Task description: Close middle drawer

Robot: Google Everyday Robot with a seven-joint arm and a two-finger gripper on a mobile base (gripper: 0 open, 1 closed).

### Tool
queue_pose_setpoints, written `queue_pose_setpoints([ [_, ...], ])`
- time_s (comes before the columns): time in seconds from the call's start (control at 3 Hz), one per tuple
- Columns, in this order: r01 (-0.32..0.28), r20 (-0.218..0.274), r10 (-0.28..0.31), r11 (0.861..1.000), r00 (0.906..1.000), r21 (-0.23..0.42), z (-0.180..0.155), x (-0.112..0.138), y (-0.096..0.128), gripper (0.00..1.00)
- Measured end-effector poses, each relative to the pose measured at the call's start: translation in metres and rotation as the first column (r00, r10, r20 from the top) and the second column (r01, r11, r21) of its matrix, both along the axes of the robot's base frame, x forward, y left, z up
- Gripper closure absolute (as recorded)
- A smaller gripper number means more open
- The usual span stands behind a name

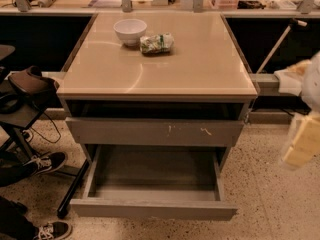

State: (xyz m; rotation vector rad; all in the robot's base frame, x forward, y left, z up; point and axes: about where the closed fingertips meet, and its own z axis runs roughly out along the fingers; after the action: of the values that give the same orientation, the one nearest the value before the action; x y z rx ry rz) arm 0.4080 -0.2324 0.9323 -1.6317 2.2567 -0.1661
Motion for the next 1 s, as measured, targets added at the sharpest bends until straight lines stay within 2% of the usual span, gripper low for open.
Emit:
queue_pose_setpoints([
  [0.33,0.088,-0.022,-0.088,0.996,0.9959,0.017,-0.075,-0.021,-0.032,0.0],
  [0.67,0.165,-0.092,-0.161,0.986,0.9826,0.031,-0.17,-0.055,-0.062,0.0],
  [1.0,0.166,-0.139,-0.161,0.986,0.9771,0.025,-0.199,-0.075,-0.061,0.0],
])
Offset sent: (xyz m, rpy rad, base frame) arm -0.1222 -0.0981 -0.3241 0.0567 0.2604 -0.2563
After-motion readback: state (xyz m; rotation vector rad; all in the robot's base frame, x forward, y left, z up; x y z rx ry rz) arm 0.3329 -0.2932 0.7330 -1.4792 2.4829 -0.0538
